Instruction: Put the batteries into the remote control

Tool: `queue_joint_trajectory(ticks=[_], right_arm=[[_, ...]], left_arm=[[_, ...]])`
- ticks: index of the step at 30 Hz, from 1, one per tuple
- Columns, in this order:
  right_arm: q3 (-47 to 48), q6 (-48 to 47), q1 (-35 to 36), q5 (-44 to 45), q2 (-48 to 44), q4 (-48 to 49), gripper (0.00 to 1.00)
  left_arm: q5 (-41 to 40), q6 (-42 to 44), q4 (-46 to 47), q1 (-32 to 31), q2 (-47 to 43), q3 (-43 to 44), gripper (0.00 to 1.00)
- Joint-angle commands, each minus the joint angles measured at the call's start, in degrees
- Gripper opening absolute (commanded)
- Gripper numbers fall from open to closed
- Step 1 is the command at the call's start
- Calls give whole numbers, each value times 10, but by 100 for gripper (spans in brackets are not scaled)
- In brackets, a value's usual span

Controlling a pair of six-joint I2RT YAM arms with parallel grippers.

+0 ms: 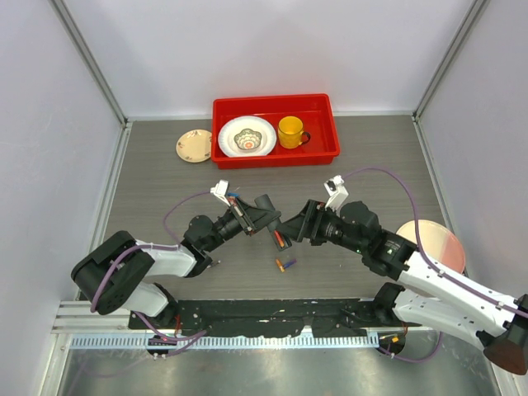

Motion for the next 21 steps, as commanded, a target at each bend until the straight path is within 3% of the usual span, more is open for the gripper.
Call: queue_joint_trajectory(ticks=[1,21], right_arm=[[-12,37,-3,-29,21,77,73],[-62,75,-28,-73,40,155,72]], left_arm=[[4,10,149,-2,-11,20,0],[3,10,150,-2,-21,22,0]])
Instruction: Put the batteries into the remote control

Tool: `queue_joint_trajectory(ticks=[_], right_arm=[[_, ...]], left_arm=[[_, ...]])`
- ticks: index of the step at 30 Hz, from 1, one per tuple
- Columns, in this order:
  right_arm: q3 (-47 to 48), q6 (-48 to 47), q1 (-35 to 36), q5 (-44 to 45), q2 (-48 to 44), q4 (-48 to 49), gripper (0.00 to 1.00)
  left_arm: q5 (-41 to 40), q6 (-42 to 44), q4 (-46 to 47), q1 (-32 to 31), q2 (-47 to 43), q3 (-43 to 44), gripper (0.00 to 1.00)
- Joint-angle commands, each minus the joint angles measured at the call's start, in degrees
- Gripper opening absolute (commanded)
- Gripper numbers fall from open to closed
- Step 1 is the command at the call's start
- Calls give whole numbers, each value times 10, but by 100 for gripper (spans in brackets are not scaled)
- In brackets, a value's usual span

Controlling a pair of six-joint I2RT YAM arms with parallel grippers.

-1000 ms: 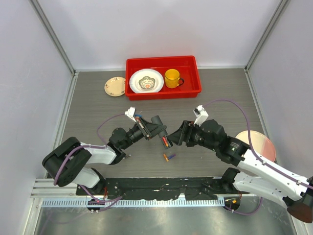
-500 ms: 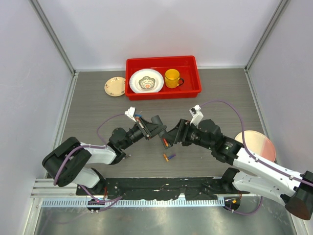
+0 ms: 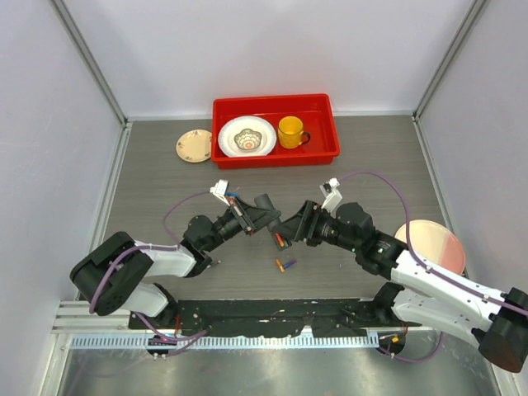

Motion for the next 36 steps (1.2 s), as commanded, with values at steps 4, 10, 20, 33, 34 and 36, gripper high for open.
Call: queue_joint_trajectory(ticks=[4,10,20,33,34,36], right_arm=[[-18,27,-15,-33,9,77,71],[-23,27,-19,-44,10,85,67],[-31,29,-23,-51,-1,86,66],[-40,23,-25,-71,-9,90,61],[-40,23,-25,-71,-6,90,61],[-40,20,-25,-72,-5,90,61]], left_arm=[[3,10,149,-2,-18,21,0],[3,10,149,-2,-20,21,0],[1,10,149,-2,-22,21,0],[1,6,149,-2,-25,24,0],[1,6,149,-2,-23,25,0],[1,6,149,-2,-23,24,0]])
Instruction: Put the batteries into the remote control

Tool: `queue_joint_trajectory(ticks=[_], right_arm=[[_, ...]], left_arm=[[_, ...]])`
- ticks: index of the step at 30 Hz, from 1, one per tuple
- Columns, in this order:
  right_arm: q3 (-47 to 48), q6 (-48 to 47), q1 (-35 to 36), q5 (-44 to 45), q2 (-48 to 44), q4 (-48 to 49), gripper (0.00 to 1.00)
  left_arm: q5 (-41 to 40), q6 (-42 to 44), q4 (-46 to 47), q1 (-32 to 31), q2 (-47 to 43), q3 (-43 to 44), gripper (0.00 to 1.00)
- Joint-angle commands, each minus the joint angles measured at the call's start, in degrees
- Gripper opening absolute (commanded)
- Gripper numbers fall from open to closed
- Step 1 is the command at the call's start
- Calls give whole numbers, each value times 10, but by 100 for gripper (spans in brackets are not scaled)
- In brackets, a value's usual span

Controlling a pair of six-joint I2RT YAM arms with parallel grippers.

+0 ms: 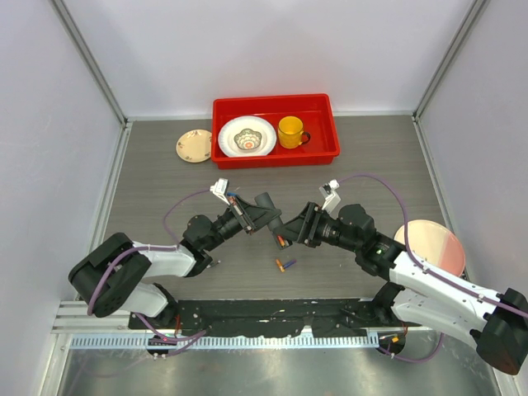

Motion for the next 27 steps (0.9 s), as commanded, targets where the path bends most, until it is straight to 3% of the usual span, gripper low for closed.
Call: queue_joint_trajectory(ticks=[1,27], right_arm=[[2,-7,-2,-15,-4,25,61],[-18,-3,-1,-34,12,49,40]], left_arm=[[1,6,148,-2,-15,19,0],[-15,9,148,-2,-28,30,0]])
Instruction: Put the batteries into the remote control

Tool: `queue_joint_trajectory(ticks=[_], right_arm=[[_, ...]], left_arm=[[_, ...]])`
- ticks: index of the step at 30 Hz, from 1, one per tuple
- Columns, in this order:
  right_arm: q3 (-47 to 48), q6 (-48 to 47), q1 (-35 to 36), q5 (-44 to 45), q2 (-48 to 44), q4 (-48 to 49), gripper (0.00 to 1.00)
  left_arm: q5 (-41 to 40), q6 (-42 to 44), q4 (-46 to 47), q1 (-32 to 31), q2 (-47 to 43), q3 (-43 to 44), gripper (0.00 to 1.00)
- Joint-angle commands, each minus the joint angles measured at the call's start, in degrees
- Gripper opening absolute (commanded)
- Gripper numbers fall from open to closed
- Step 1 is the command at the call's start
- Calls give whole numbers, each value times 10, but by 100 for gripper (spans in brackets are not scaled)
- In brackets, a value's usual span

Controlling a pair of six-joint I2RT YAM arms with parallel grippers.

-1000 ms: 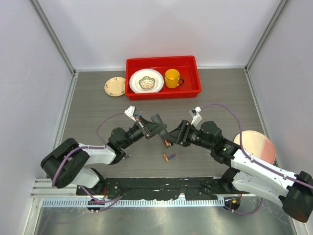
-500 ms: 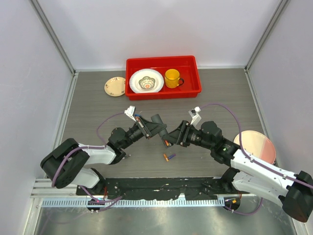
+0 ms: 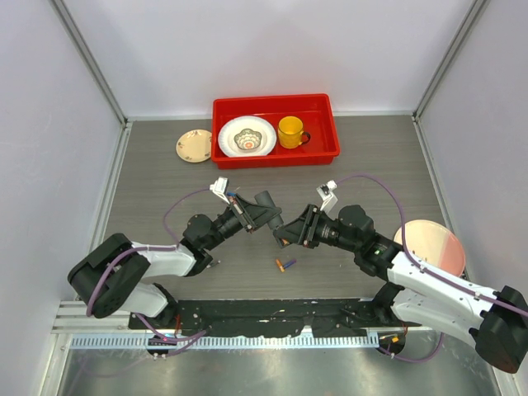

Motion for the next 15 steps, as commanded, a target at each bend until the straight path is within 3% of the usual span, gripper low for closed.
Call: queue_joint_trajectory(ticks=[1,7,11,15], right_arm=[[-6,-6,-1,-9,3,10,40],[-6,-4,-1,-9,3,13,41],[3,-4,-1,-7,-2,8,57],[29,-14,-1,2,-16,-10,64]], left_arm=[[-10,4,153,-1,-24,23,0],[-10,5,153,-1,-22,23,0],[-9,6,152,-1,-19,20,0],[-10,8,152,-1,-15,13,0]])
